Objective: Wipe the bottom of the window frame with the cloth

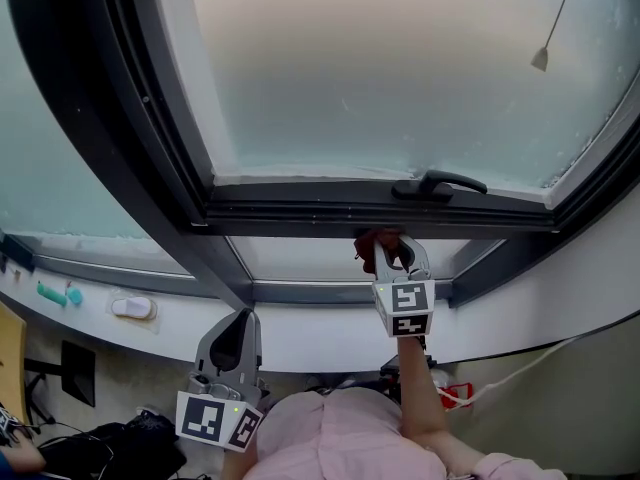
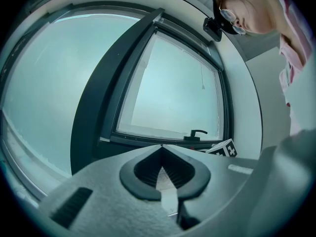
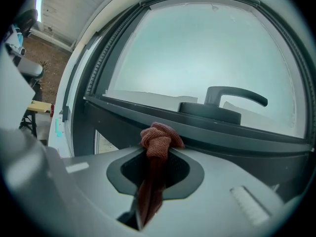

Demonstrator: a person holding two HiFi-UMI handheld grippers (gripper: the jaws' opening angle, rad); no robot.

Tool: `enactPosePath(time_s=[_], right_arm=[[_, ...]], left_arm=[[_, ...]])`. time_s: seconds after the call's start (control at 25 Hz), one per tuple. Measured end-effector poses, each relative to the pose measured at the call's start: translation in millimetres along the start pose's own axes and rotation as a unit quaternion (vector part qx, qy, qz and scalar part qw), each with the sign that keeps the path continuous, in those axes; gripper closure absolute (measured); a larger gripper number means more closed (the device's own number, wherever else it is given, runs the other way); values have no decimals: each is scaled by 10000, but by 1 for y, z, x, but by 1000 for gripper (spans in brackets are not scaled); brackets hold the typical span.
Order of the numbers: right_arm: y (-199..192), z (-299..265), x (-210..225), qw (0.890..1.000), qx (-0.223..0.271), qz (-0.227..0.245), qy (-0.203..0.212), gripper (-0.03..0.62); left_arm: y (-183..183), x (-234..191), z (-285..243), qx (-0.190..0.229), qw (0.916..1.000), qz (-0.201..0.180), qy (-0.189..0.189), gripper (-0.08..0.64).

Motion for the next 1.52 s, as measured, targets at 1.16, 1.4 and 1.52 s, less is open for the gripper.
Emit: enactPosePath(time_s=[1.16, 1.4, 1.52], right_arm=[[-16, 28, 73, 9995, -84, 280, -89, 532], [-23, 35, 96, 9994, -134, 207, -255, 532], [-27, 39, 107, 9990, -167, 141, -380, 532]], left_arm=[[-3, 68, -47, -48, 9996, 32, -293, 565], [-4, 82, -55, -40, 9992, 36, -389, 565], [-4, 85, -57, -50, 9992, 32, -397, 565]])
Point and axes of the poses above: the fingertips, and each gripper's own axes: z backward along the fingers, x to its right, y out of its top, the point moved 10 cm from there along z, backward along the fingers, and after that the axes turned 2 degrees about -z, right-handed, at the moved point
